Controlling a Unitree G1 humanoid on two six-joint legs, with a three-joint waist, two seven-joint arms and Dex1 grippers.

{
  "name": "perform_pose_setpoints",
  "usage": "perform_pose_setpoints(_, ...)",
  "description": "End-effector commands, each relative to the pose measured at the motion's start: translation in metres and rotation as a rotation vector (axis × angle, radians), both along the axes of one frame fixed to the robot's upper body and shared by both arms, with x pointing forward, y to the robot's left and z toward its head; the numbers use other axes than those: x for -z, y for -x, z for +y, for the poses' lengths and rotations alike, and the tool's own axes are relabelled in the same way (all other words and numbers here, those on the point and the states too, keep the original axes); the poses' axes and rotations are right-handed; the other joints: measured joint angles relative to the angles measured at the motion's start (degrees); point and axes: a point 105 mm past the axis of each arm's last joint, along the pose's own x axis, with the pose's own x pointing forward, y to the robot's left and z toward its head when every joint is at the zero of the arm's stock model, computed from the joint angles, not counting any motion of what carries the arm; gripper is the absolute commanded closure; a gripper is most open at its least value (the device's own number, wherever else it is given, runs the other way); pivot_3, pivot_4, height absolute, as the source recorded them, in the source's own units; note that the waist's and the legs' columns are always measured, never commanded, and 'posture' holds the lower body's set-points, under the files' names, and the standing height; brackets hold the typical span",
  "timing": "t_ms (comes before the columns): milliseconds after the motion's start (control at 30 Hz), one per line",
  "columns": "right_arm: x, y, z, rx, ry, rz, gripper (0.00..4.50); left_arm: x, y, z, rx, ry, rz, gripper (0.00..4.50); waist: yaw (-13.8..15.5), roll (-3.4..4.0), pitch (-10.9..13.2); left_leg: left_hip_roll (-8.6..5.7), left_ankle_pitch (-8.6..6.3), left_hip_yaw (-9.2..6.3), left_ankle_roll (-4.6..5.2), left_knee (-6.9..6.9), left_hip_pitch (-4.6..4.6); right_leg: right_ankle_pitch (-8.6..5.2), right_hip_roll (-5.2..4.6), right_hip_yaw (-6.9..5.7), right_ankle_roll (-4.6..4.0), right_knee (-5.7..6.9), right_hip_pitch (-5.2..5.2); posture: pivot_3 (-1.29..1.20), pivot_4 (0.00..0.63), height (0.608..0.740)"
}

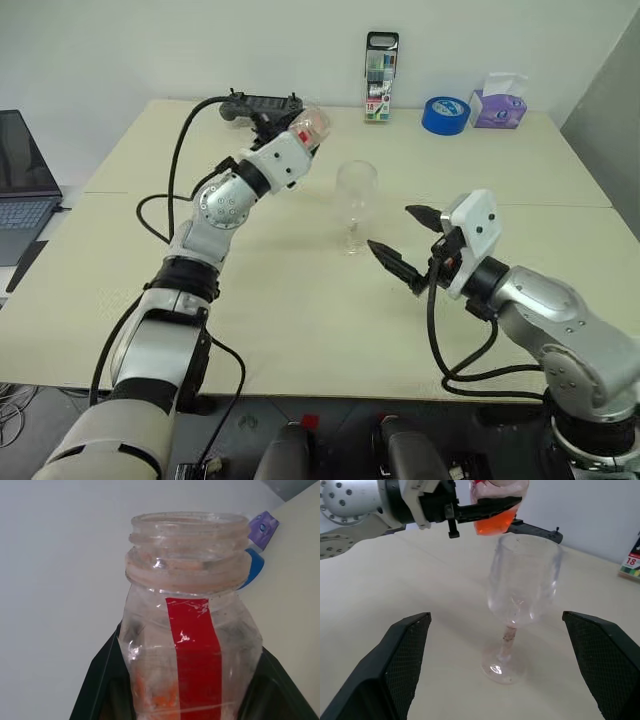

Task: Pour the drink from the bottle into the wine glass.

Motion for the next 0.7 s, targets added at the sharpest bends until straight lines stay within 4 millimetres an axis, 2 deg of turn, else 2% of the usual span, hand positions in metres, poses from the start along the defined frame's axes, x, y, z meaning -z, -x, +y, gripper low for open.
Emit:
perform_pose_setpoints(33, -0.0082, 0.0016, 0.0025, -0.01, -0.005, -0.077, 0.0, -0.0212, 0.0055, -0.0039, 0.019, -0.063, -0.114, 2.77, -0.2, 0.0, 0.0, -0.01, 0.0, 0.0, 0.0, 0.0, 0.0, 0.0, -0.02, 0.0, 0.0, 0.01, 0.0, 0.0, 0.15, 0.74)
perform_pose_setpoints(400, -0.0087, -0.0004, 0.0026, -0.022, -0.019, -0.099, 0.0, -0.0179, 0.0049, -0.0069, 0.003, -0.276, -0.219, 2.78, -0.2, 0.0, 0.0, -0.02, 0.0, -0.04, 0.0, 0.0, -0.02, 0.0, -0.01, -0.02, 0.01, 0.02, -0.01, 0.0, 0.15, 0.74)
perform_pose_setpoints(700, -0.0085, -0.0017, 0.0016, -0.027, -0.015, -0.099, 0.0, -0.0187, 0.0033, -0.0094, -0.024, -0.423, -0.321, 2.78, -0.3, -0.01, 0.0, -0.04, -0.01, -0.03, 0.02, 0.56, -0.02, -0.06, 0.01, -0.03, 0.1, 0.62, -0.03, 0.0, 0.15, 0.74)
